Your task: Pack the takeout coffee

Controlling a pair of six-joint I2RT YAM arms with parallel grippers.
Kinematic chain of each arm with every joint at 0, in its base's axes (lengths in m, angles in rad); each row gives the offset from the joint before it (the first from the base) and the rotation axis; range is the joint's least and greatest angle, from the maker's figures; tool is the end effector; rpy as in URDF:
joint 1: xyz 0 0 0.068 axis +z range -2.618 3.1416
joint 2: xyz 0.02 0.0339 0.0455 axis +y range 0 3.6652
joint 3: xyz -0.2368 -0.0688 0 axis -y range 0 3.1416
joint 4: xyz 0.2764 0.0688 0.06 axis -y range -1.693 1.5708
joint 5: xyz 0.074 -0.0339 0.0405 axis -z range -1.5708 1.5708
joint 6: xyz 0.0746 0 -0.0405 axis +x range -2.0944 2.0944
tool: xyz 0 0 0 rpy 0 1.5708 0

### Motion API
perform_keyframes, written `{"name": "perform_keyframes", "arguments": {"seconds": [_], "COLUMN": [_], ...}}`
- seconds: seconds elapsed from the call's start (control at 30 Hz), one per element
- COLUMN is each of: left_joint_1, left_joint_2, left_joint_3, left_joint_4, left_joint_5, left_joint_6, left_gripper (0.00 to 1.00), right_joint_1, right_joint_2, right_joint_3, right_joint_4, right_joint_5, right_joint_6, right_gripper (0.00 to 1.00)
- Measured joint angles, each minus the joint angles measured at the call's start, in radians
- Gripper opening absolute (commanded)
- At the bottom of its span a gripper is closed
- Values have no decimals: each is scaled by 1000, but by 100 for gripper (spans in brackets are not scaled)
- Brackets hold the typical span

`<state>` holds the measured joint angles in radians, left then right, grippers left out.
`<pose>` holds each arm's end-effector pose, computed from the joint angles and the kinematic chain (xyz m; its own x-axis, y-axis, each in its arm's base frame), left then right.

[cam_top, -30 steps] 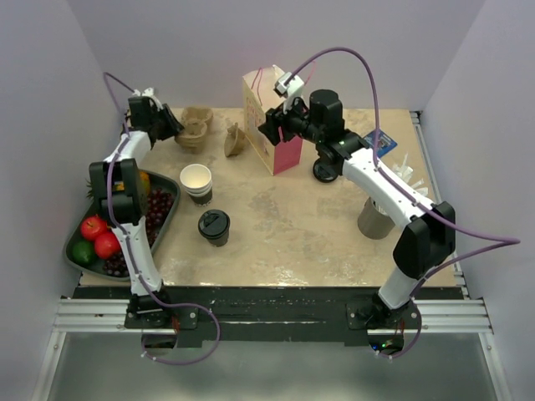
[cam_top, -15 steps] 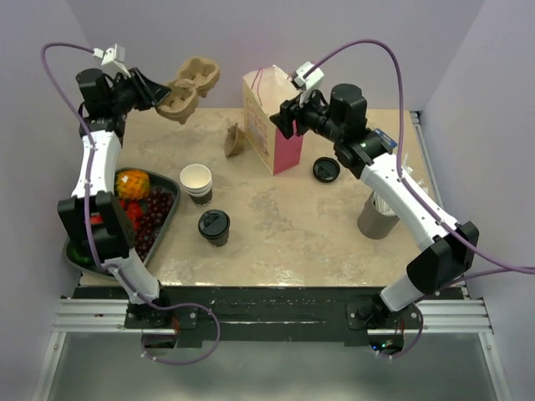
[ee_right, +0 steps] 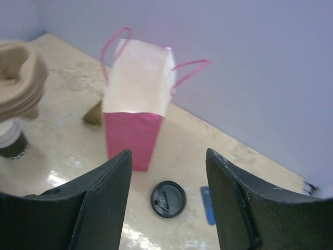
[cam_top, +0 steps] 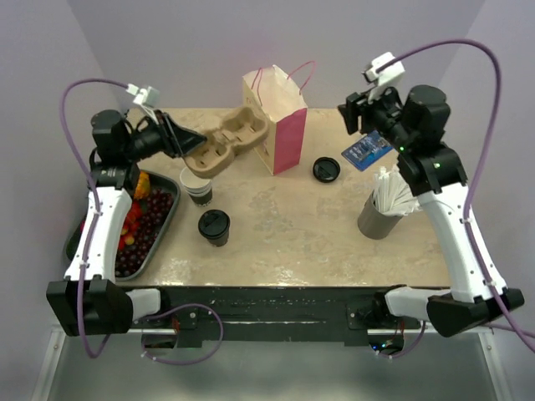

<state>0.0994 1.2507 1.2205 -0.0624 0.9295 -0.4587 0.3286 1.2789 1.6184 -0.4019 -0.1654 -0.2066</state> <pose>0.3459 -0.0256 0.3789 -0.4078 -0.3069 -0.8600 0.6179 0.6007 -0.5073 0.3176 0.1213 0.4797 0.0394 -0.2003 -0.9789 -0.4759 0.8577 -0.1947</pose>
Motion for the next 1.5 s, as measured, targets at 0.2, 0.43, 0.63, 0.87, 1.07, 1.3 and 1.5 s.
{"name": "perform_keyframes", "arguments": {"seconds": [0.2, 0.43, 0.63, 0.87, 1.07, 1.3, 1.5], "left_joint_1": [-237, -466, -610, -698, -713, -707, -622], "left_joint_2": [-25, 93, 262, 449, 519, 519, 478], "left_joint_3": [-98, -122, -220, -241, -220, -165, -114], "left_joint_4": [-60, -19, 116, 217, 243, 202, 125], "left_joint_5": [-27, -135, -266, -325, -328, -332, -301], "left_joint_6": [38, 58, 58, 83, 121, 167, 163], "left_gripper": [29, 29, 29, 35, 62, 83, 85], "right_joint_1": [-65, -61, -61, -53, 68, 283, 363], "right_joint_2": [-119, -220, -283, -293, -151, -1, 97], "right_joint_3": [-58, -191, -239, -266, -290, -365, -367], "right_joint_4": [-38, -58, -197, -425, -556, -587, -587], "right_joint_5": [26, -14, -161, -425, -507, -480, -460], "right_joint_6": [-22, -65, -217, -476, -656, -833, -972], "right_gripper": [61, 62, 62, 60, 55, 55, 49]}}
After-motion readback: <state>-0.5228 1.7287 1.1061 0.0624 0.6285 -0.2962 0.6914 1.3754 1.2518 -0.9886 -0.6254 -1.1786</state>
